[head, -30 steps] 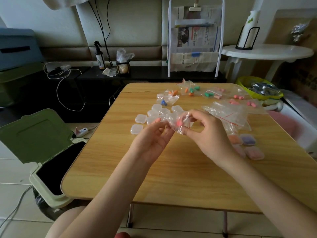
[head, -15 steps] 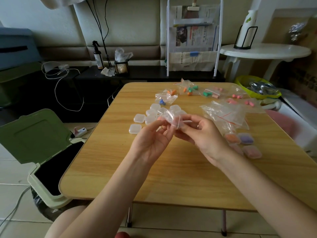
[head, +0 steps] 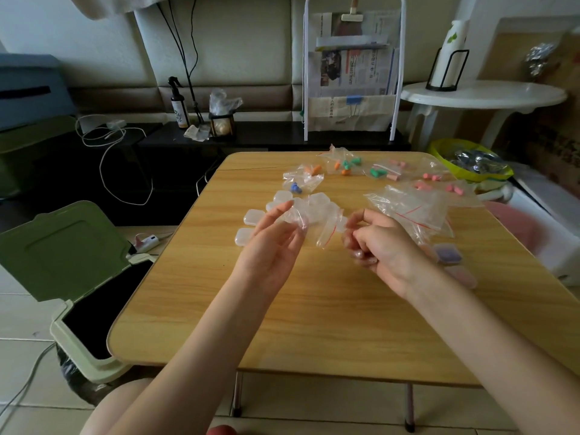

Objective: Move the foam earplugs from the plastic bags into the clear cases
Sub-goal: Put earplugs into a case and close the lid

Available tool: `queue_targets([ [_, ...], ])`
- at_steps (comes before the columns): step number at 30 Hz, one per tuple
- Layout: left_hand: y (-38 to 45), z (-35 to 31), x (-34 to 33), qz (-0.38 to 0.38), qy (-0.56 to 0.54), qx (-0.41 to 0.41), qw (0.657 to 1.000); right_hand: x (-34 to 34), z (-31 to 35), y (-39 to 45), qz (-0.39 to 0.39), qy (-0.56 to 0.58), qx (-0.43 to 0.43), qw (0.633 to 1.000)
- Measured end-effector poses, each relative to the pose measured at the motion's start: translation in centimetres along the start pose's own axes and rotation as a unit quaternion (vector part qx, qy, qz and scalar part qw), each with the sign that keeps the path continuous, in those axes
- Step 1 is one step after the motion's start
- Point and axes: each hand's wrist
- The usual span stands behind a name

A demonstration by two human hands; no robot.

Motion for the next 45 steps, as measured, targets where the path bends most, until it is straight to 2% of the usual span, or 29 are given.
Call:
queue_targets([
  [3, 0.0, 0.1, 0.1, 0.001, 0.027, -0.006, 1.000, 0.0, 0.2, 0.1, 0.021, -0.037, -0.009, 0.999],
  [8, -0.1, 0.2, 0.0, -0.005, 0.058, -0.025, 0.998, 0.3, 0.6, 0.1, 0.027, -0.033, -0.024, 0.999],
  [14, -0.3, 0.5, -0.3, 0.037, 0.037, 0.023, 0.998, 0.2, 0.5, -0.1, 0.043, -0.099, -0.011, 0.994],
  [18, -0.5, 0.3, -0.2, 0.026, 0.038, 0.002, 0.999, 0.3, 0.2, 0.0, -0.001, -0.097, 0.023, 0.995],
  [22, -0.4, 0.0, 0.3, -0.040, 0.144, -0.058, 0.987, 1.1, 0.9, 0.1, -0.016, -0.056, 0.018, 0.998],
  [26, -0.4, -0.2, 0.4, -0.076, 0.250, -0.125, 0.957, 1.7, 0.8, 0.3, 0.007, 0.018, -0.028, 0.999],
  [28, -0.5, -0.5, 0.4, -0.085, 0.313, -0.166, 0.931, 1.7, 0.7, 0.3, 0.007, 0.026, -0.028, 0.999],
  [31, -0.7, -0.8, 0.3, -0.071, 0.382, -0.189, 0.902, 1.6, 0.7, 0.6, -0.045, -0.082, 0.039, 0.995],
  [34, -0.7, -0.6, 0.3, -0.056, 0.411, -0.166, 0.894, 1.5, 0.7, 0.8, -0.103, -0.238, 0.147, 0.955],
  [37, -0.4, -0.8, 0.8, -0.059, 0.422, -0.160, 0.890, 2.0, 0.7, 1.4, -0.156, -0.277, 0.235, 0.919],
  [39, -0.2, -1.0, 1.0, -0.085, 0.466, -0.181, 0.862, 3.1, 1.3, 2.4, -0.231, -0.290, 0.300, 0.879],
  [41, 0.0, -1.1, 1.3, -0.119, 0.556, -0.220, 0.792, 4.5, 2.3, 3.4, -0.289, -0.317, 0.380, 0.819],
  [43, 0.2, -1.0, 1.7, -0.142, 0.633, -0.250, 0.718, 5.3, 2.6, 3.9, -0.286, -0.374, 0.425, 0.773],
  [45, 0.4, -0.9, 2.1, -0.142, 0.691, -0.261, 0.659, 5.7, 1.5, 4.2, -0.227, -0.453, 0.423, 0.751],
])
Point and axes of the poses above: each hand's wrist, its own y-axis towards the middle knuckle, its own x-axis out of the back of the hand, z = x × y, and after that the axes turned 7 degrees about x, right-handed
